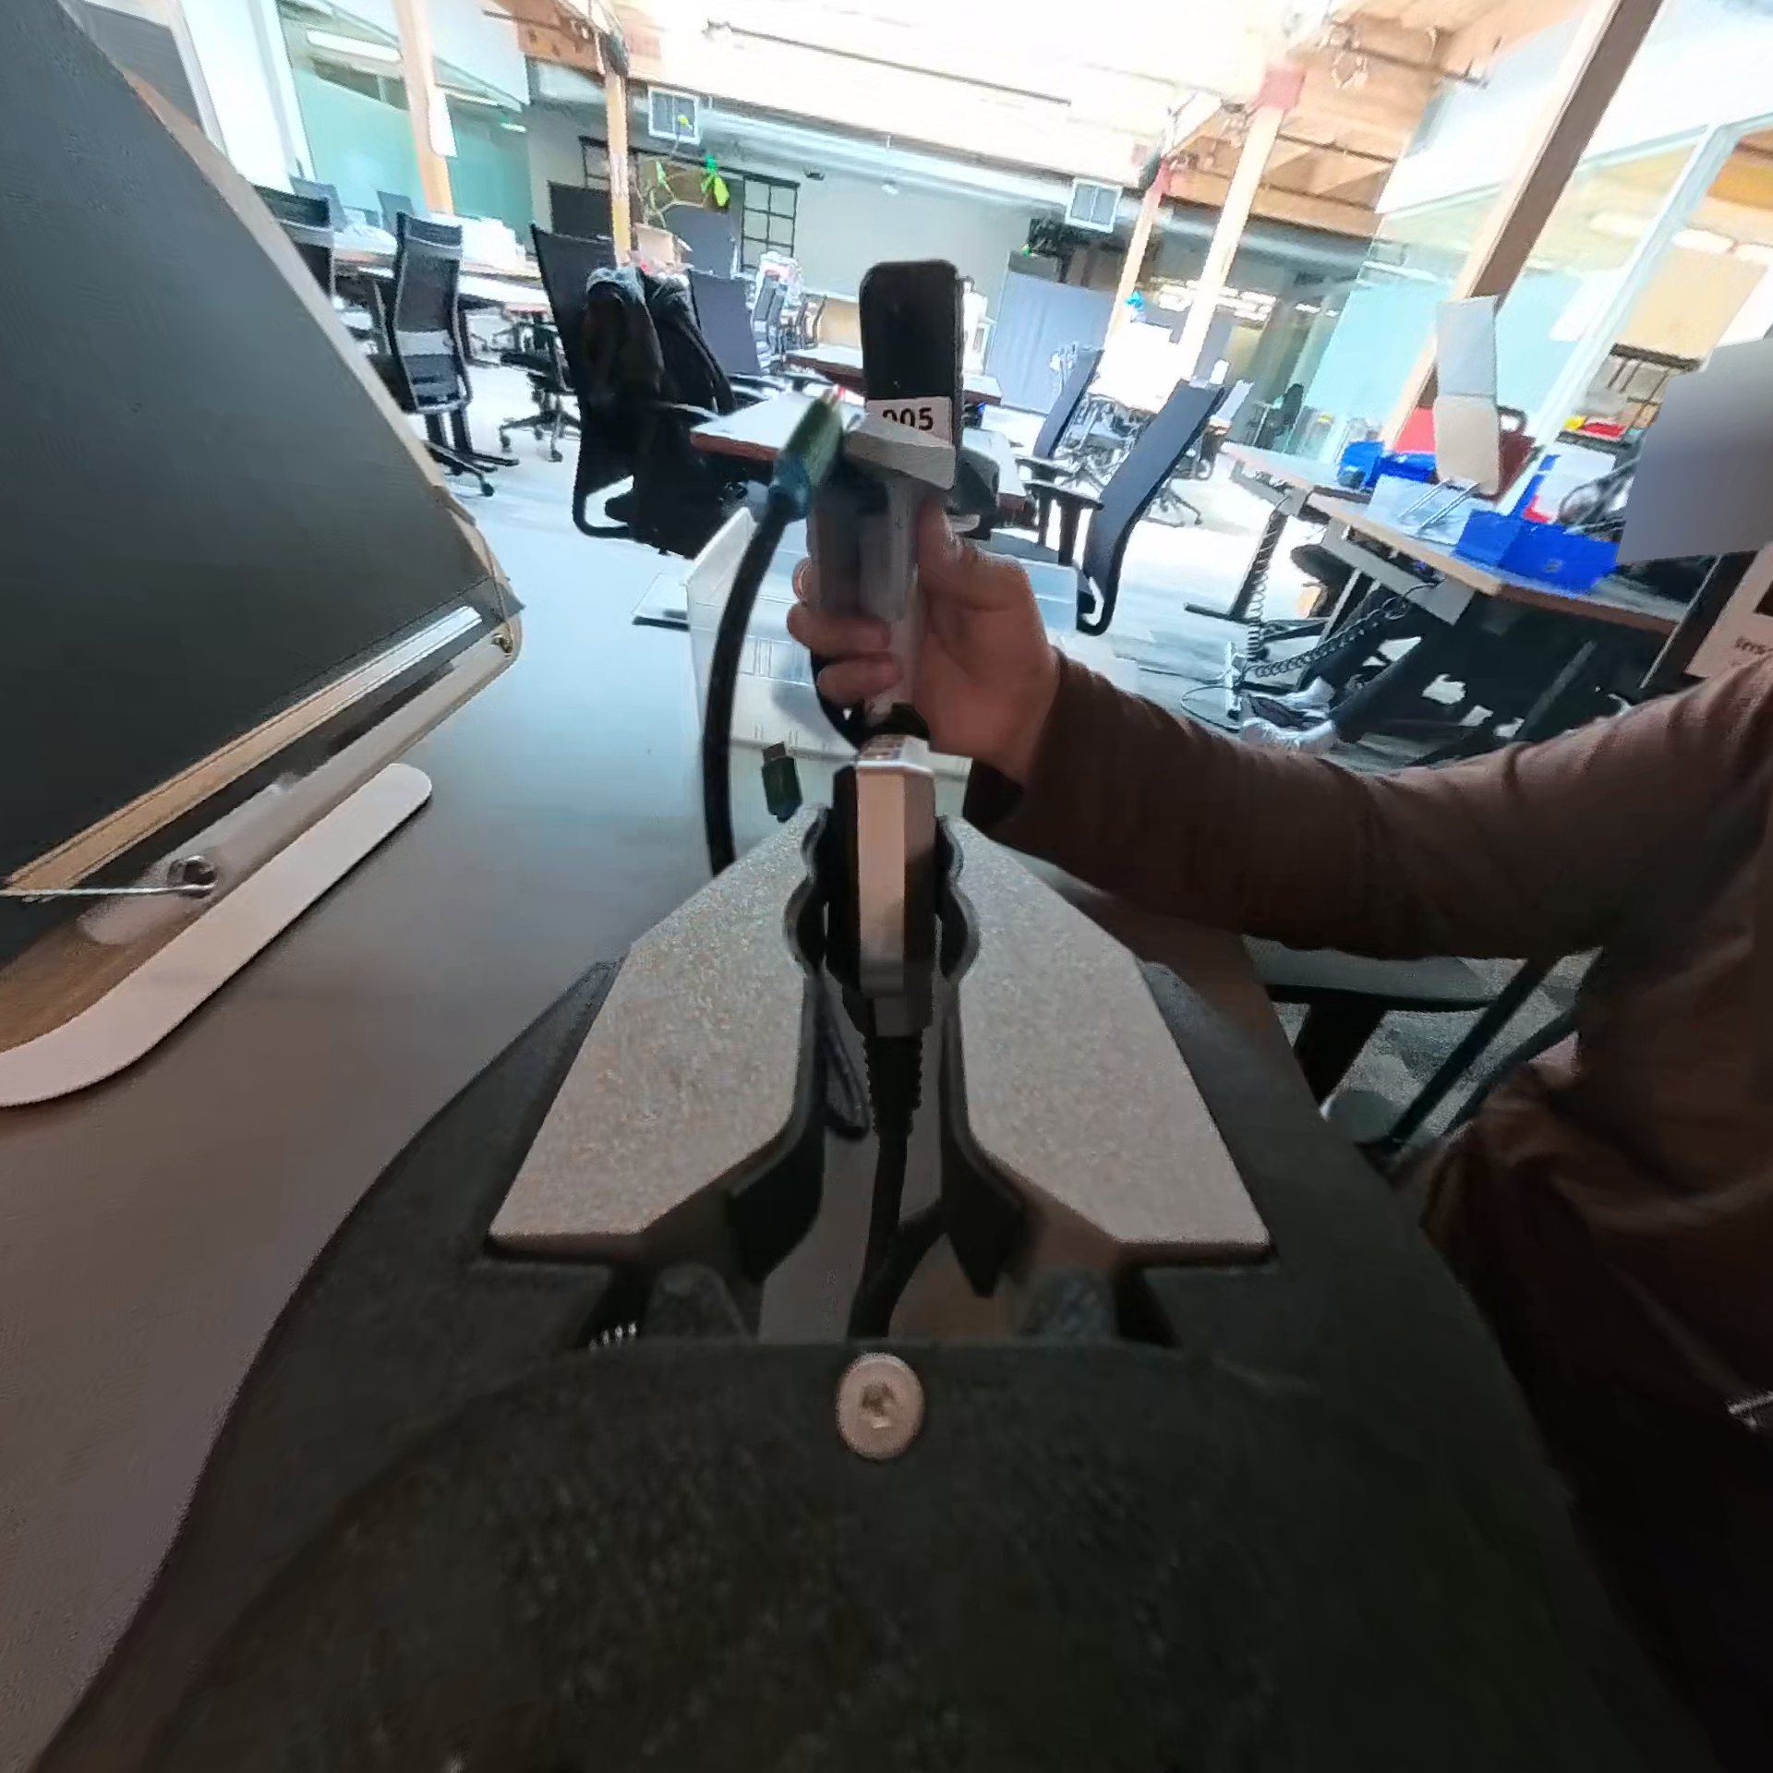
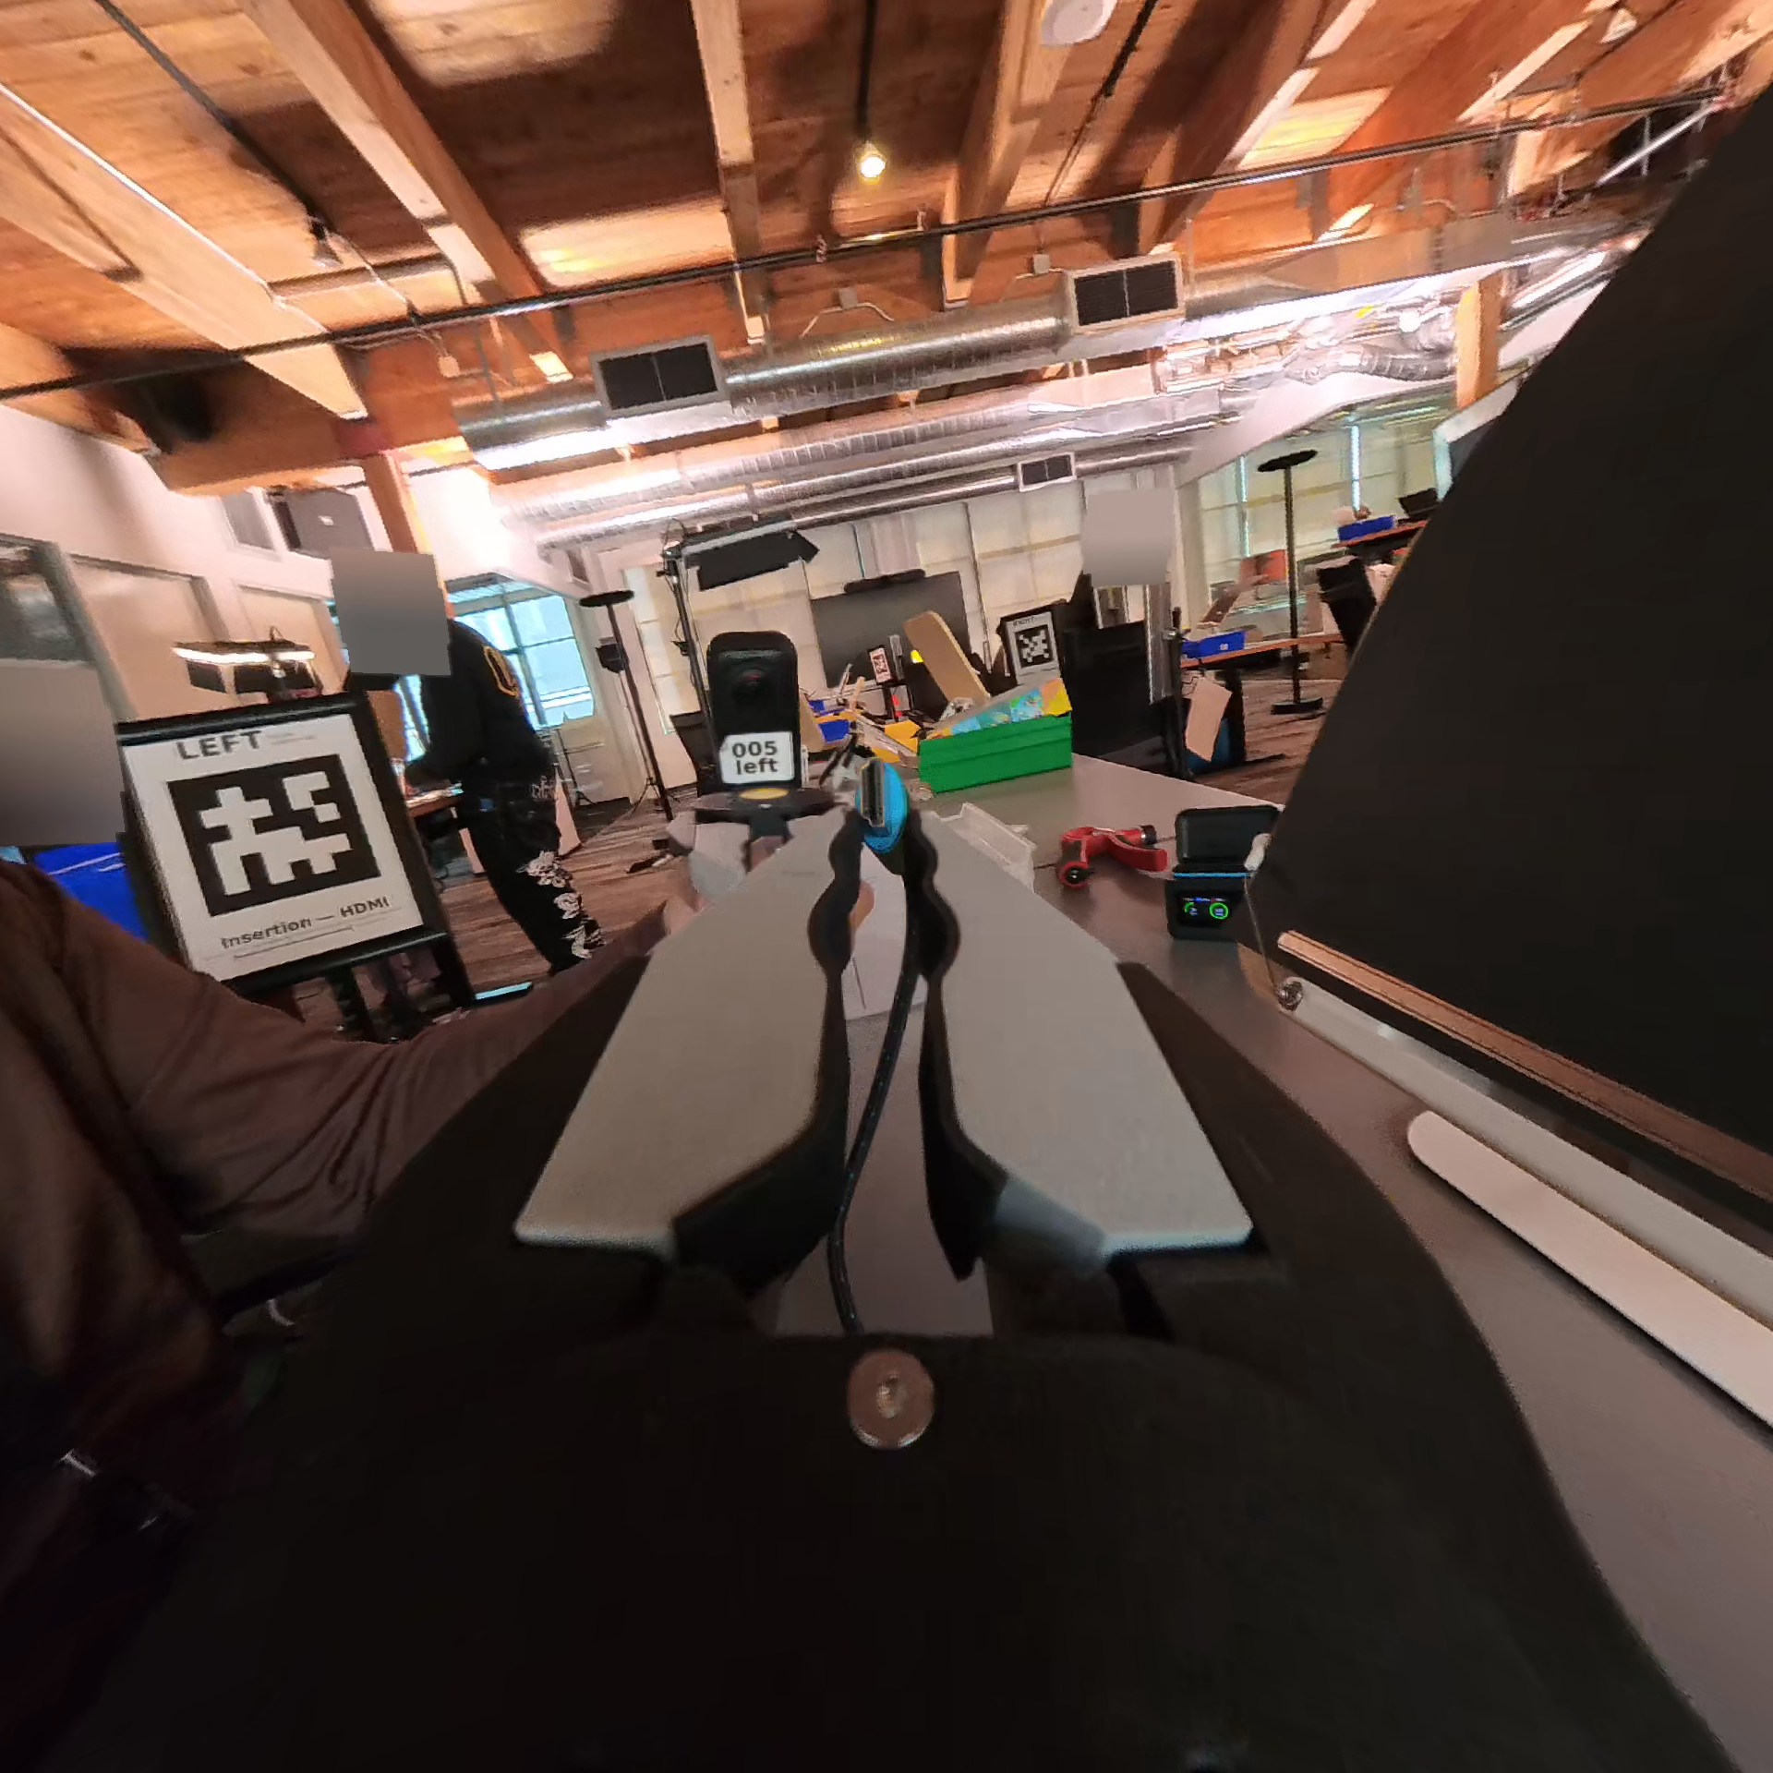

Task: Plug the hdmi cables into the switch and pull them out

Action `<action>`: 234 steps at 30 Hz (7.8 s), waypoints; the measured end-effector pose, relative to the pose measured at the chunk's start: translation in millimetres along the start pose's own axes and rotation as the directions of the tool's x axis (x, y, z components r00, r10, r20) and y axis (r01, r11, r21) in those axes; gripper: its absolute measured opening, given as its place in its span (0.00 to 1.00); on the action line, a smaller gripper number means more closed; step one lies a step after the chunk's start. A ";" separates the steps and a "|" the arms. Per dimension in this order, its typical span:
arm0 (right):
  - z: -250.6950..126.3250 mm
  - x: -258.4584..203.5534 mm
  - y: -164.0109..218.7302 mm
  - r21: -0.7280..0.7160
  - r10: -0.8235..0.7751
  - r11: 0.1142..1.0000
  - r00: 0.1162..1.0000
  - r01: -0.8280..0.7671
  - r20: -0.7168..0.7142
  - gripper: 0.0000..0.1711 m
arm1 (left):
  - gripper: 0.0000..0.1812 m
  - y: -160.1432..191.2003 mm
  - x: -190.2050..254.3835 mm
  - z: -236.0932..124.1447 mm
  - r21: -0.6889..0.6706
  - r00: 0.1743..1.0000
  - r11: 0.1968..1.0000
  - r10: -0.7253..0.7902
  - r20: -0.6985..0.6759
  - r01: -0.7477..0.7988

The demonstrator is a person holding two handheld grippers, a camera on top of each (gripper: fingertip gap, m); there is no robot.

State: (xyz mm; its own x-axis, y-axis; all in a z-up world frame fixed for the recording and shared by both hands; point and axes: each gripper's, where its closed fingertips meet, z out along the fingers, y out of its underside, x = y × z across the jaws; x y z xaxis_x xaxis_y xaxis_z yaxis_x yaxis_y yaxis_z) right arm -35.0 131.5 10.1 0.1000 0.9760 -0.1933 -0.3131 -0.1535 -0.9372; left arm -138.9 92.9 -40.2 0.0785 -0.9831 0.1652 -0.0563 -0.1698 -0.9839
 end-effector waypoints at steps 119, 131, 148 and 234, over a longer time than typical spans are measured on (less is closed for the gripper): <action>-116.7 -2.6 -29.8 -0.783 -0.672 0.616 0.464 -0.081 -0.577 0.01 | 0.09 32.7 -86.3 -14.3 0.014 0.888 0.992 -0.120 0.444 0.127; -226.1 -15.0 -176.5 -0.813 -0.796 0.580 0.182 -0.045 -0.578 0.01 | 0.09 27.7 -77.0 -8.4 0.046 0.918 0.992 -0.123 0.378 0.115; -300.7 -9.1 -134.2 -0.916 -0.914 0.401 0.057 -0.010 -0.401 0.01 | 0.09 13.0 -57.9 -3.3 0.159 0.964 0.976 -0.176 0.198 0.146; -326.7 74.8 -8.3 -0.783 -0.599 -0.397 0.781 -0.479 -0.175 0.10 | 0.00 22.7 -29.9 35.1 0.046 0.978 0.996 0.064 0.198 -0.074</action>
State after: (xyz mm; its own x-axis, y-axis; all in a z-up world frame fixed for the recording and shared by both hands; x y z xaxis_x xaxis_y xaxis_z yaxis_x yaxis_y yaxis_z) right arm 283.6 155.4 -91.4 0.4308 0.8275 0.3600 0.8155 -0.5278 0.2375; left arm -107.6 120.8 -69.8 0.2700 -0.9591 0.0855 -0.0160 -0.0933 -0.9955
